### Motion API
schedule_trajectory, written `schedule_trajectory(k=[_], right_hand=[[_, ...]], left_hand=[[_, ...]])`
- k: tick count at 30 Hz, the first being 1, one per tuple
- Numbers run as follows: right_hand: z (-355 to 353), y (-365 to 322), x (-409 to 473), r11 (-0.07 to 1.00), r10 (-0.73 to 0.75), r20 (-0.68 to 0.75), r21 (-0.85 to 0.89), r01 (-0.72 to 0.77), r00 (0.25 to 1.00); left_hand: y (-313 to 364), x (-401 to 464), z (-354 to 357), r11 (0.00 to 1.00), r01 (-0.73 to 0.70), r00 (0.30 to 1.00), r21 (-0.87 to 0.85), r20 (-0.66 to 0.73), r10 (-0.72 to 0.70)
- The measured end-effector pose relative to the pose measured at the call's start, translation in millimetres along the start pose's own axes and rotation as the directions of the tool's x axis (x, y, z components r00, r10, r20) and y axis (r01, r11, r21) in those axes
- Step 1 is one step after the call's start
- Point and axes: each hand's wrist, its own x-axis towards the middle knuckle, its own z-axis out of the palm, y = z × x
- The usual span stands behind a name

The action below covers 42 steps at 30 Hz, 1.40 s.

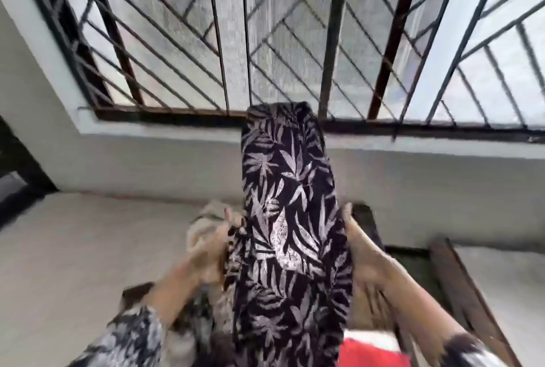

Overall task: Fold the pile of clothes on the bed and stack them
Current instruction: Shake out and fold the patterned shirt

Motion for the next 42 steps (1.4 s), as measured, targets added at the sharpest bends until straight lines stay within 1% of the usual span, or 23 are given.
schedule_trajectory(k=[2,3,4,6,7,8,9,11,13,16,18,21,24,26,28,29,31,33,35,36,39,41,42], right_hand=[[-13,41,5,0.99,0.1,-0.059,-0.097,-0.105,0.993],[-17,53,7,0.983,0.172,-0.07,-0.053,-0.176,0.983],[-18,57,8,0.979,0.193,-0.072,-0.054,-0.197,0.979],[-17,63,12,0.968,0.214,-0.089,-0.117,-0.224,0.973],[-22,68,16,0.953,0.24,-0.091,-0.168,-0.252,0.966],[-22,69,17,0.939,0.273,-0.109,-0.184,-0.29,0.956],[-21,70,16,0.932,0.303,-0.108,-0.176,-0.318,0.947],[-22,64,14,0.942,0.284,-0.118,-0.149,-0.299,0.952],[-18,52,9,0.96,0.239,-0.142,-0.115,-0.256,0.96],[-17,35,9,0.981,0.157,-0.237,-0.075,-0.179,0.959],[-15,27,10,0.981,0.171,-0.3,-0.038,-0.191,0.938],[-7,17,12,0.97,0.2,-0.329,-0.068,-0.234,0.923],[-3,6,9,0.98,0.162,-0.34,-0.051,-0.19,0.926],[-7,5,6,0.984,0.157,-0.327,-0.031,-0.177,0.932],[-14,7,4,0.986,0.159,-0.315,-0.005,-0.169,0.936],[-15,7,1,0.985,0.166,-0.316,0.002,-0.174,0.934],[-10,5,-7,0.992,0.121,-0.315,0.011,-0.124,0.941],[-10,4,-10,0.998,0.064,-0.361,0.005,-0.067,0.93],[-13,7,-12,0.997,0.054,-0.403,-0.027,-0.071,0.914],[-12,5,-14,0.996,0.053,-0.411,-0.048,-0.08,0.91],[-11,-5,-19,0.97,0.127,-0.427,-0.134,-0.201,0.895],[-7,-14,-23,0.93,0.139,-0.483,-0.236,-0.282,0.865],[-8,-18,-24,0.908,0.125,-0.521,-0.283,-0.309,0.844]], left_hand=[[-34,-12,11,1.0,-0.002,1.0,0.002,-0.017,0.002],[-38,-12,10,0.997,0.067,0.997,-0.024,-0.047,-0.068],[-36,-9,6,0.983,0.184,0.98,-0.021,-0.067,-0.185],[-38,8,-9,0.907,0.42,0.902,0.031,-0.119,-0.414],[-44,18,-17,0.867,0.489,0.871,0.096,-0.115,-0.478],[-48,21,-24,0.844,0.512,0.858,0.158,-0.145,-0.493],[-46,23,-22,0.844,0.498,0.866,0.201,-0.158,-0.474],[-36,21,-19,0.883,0.446,0.892,0.144,-0.147,-0.427],[-26,16,-14,0.946,0.31,0.945,0.097,-0.141,-0.296],[-20,8,-15,0.984,0.136,0.99,0.117,-0.061,-0.13],[-19,3,-9,0.985,0.082,0.997,0.154,-0.012,-0.081],[-13,4,6,0.964,0.081,0.997,0.255,-0.009,-0.081],[4,18,10,0.905,0.214,0.971,0.369,-0.183,-0.155],[12,27,6,0.904,0.279,0.943,0.323,-0.27,-0.195],[18,29,6,0.911,0.299,0.932,0.286,-0.292,-0.214],[20,28,7,0.924,0.275,0.941,0.267,-0.272,-0.201],[19,30,9,0.957,0.143,0.966,0.251,-0.244,-0.081],[19,31,14,0.96,0.031,0.981,0.277,-0.191,0.024],[18,33,20,0.904,0.014,0.992,0.427,-0.116,0.04],[19,33,23,0.848,0.02,0.995,0.529,-0.089,0.032],[26,34,30,0.586,0.013,0.992,0.81,-0.085,0.094],[32,34,36,0.423,0.032,0.975,0.906,-0.121,0.185],[33,35,39,0.376,0.042,0.965,0.926,-0.136,0.225]])
